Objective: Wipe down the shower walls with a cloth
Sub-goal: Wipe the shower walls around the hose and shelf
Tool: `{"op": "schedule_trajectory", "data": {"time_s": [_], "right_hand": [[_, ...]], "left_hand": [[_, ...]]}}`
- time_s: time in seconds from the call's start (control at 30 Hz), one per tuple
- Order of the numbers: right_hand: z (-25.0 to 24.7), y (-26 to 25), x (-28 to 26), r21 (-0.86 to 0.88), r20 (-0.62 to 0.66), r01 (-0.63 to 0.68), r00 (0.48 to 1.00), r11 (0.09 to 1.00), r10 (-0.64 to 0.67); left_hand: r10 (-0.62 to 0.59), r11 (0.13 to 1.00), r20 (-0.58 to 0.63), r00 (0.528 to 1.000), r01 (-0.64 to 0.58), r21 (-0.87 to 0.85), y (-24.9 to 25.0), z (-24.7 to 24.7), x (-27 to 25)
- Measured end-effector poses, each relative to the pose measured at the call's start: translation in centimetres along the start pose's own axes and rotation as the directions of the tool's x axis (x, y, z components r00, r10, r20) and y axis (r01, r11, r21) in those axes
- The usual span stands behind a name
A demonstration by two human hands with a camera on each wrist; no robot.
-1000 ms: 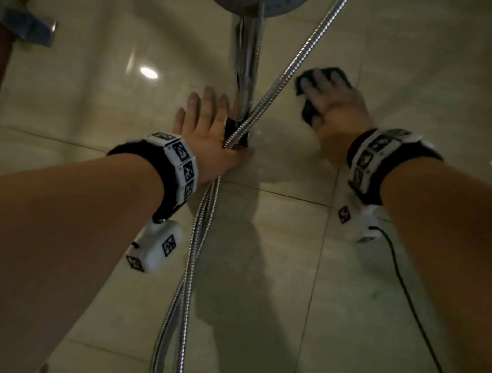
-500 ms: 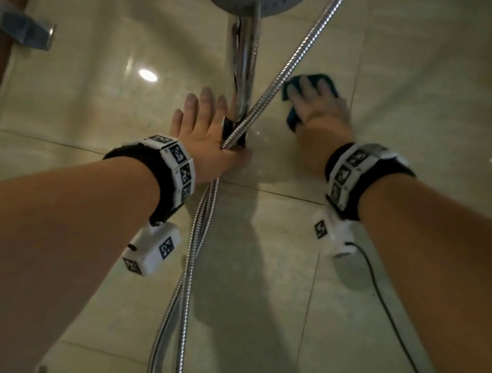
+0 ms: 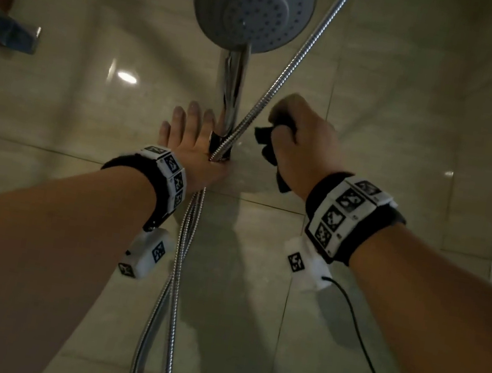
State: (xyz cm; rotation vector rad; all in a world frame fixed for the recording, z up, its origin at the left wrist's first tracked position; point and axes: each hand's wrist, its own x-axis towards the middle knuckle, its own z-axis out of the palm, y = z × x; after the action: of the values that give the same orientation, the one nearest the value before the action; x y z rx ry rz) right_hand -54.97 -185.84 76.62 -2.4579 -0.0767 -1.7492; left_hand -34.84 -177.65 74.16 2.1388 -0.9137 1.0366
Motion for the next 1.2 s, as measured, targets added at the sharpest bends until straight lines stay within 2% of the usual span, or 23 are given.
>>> {"op": "schedule_trajectory", "data": {"time_s": [0.1, 0.23, 0.37, 0.47, 0.63, 0.83, 1.07, 1.2], "right_hand": [[-0.1, -3.0, 0.6, -0.012, 0.042, 0.075, 0.996, 0.997, -0.075], [1.0, -5.3, 3.2, -0.075, 0.063, 0.045, 0.997, 0.996, -0.04], [1.3, -5.9, 6.5, -0.063, 0.101, 0.004, 0.995, 0.998, 0.003], [1.4, -5.8, 8.6, -0.097, 0.14, -0.073, 0.986, 0.993, 0.086], [1.8, -6.2, 11.0, -0.338, 0.205, -0.087, 0.965, 0.937, 0.164], [2.4, -6.2, 10.7, -0.499, 0.269, -0.106, 0.924, 0.86, 0.27], [3.4, -5.8, 10.1, -0.46, 0.274, -0.145, 0.915, 0.876, 0.296], [3.2, -5.4, 10.1, -0.467, 0.238, -0.149, 0.928, 0.872, 0.286]], "left_hand": [[0.005, 1.0, -0.034, 0.999, -0.005, 0.007, 0.1, 0.3, 0.1], [0.017, 1.0, -0.047, 0.999, -0.017, 0.005, 0.0, 0.3, 0.0], [0.023, 1.0, 0.013, 1.0, -0.023, 0.001, -0.5, 0.0, 0.3], [0.054, 0.999, 0.129, 0.99, -0.055, 0.003, -1.1, -1.4, 0.4], [0.077, 0.996, 0.236, 0.969, -0.064, -0.059, -1.2, -3.3, -0.2], [0.096, 0.993, 0.235, 0.967, -0.077, -0.087, -1.1, -3.4, -0.5], [0.1, 0.991, 0.222, 0.97, -0.077, -0.111, -0.9, -3.4, -0.6], [0.096, 0.983, 0.244, 0.965, -0.054, -0.174, -0.7, -4.0, -0.3]]}}
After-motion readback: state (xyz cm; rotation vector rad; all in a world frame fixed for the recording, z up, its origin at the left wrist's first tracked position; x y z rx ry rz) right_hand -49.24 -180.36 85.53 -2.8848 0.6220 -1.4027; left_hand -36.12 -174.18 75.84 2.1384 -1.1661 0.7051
